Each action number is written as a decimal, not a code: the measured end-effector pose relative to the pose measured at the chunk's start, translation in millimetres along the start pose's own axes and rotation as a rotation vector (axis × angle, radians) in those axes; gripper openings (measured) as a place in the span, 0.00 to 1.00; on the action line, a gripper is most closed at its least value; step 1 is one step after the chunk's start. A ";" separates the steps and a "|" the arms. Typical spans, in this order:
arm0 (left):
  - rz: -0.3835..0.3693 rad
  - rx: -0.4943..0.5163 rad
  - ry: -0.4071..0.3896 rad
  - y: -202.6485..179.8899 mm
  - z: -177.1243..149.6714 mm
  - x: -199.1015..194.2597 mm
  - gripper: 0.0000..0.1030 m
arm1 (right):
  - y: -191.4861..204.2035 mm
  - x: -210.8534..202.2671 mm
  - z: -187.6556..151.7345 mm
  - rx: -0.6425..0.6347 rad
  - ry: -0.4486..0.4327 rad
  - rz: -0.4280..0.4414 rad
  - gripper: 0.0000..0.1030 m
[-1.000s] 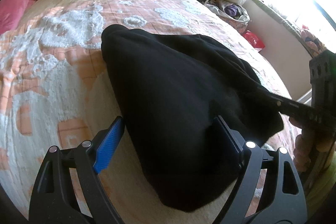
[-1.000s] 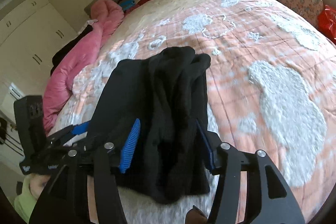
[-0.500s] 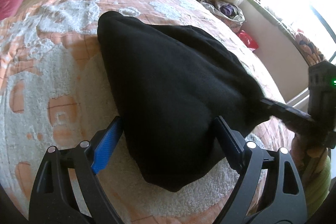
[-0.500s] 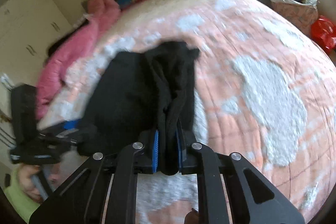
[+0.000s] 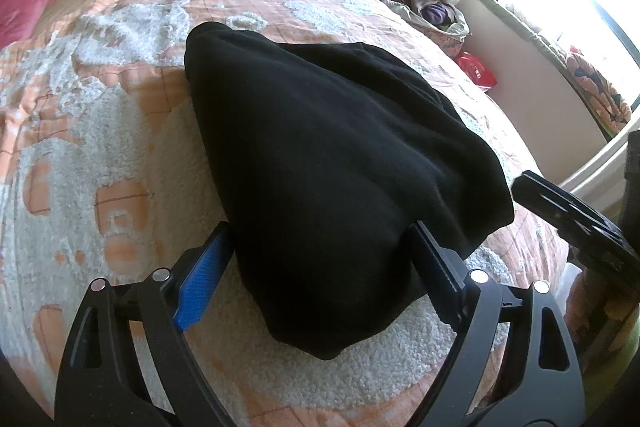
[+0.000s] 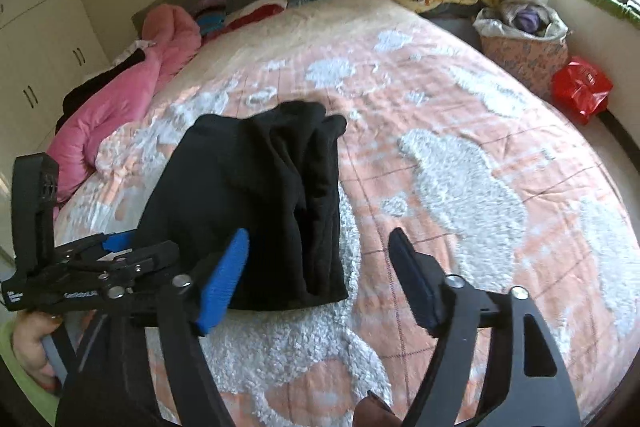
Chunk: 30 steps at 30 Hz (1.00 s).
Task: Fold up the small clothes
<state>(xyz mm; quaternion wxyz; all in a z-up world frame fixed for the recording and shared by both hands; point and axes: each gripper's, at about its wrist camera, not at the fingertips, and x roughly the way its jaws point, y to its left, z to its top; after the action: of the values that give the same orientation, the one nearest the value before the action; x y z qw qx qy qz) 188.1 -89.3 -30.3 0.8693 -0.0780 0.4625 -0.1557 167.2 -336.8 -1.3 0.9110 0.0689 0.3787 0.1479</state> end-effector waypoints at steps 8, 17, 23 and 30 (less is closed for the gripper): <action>-0.010 -0.002 -0.017 -1.3 -1.5 -10.3 0.79 | 5.6 -26.1 -2.2 -0.013 -0.070 -0.046 0.92; -0.001 -0.002 -0.053 -2.8 -1.2 -25.6 0.91 | 5.1 -32.6 -3.4 -0.003 -0.082 -0.093 0.96; 0.016 -0.009 -0.071 0.6 -3.7 -35.5 0.91 | 9.0 -37.5 -0.2 -0.006 -0.095 -0.091 0.96; 0.015 0.001 -0.115 0.3 -7.9 -57.7 0.91 | 19.6 -53.3 1.9 -0.025 -0.133 -0.074 0.96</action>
<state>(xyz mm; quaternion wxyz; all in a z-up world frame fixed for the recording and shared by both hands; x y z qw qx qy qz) 151.4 -69.2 10.2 0.8957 -0.0828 0.4124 -0.1445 128.7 -335.4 40.4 0.9398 0.0529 0.3179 0.1141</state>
